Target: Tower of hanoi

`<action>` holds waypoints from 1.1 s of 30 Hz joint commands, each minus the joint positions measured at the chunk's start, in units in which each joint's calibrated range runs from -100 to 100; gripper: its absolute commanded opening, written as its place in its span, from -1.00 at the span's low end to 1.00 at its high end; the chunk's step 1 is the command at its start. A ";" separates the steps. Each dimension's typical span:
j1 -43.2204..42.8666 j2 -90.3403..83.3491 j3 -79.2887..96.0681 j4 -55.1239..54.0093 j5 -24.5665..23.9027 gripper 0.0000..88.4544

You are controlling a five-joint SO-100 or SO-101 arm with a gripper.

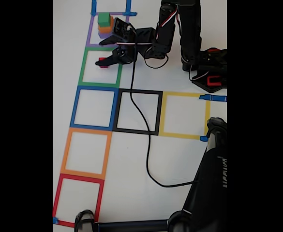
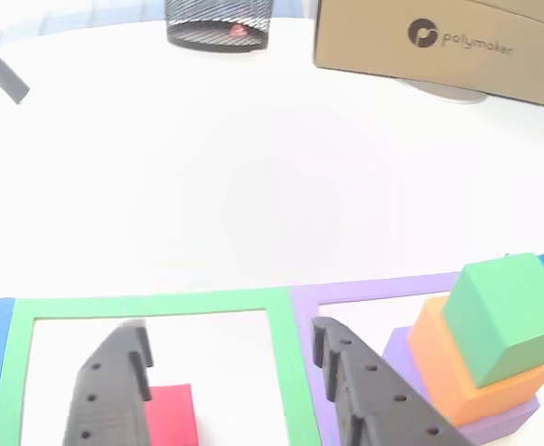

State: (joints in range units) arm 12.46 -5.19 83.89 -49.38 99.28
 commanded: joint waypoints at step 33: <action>26.18 -42.08 -85.16 143.87 0.72 -0.98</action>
State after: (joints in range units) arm 35.17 -48.42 3.67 92.02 100.00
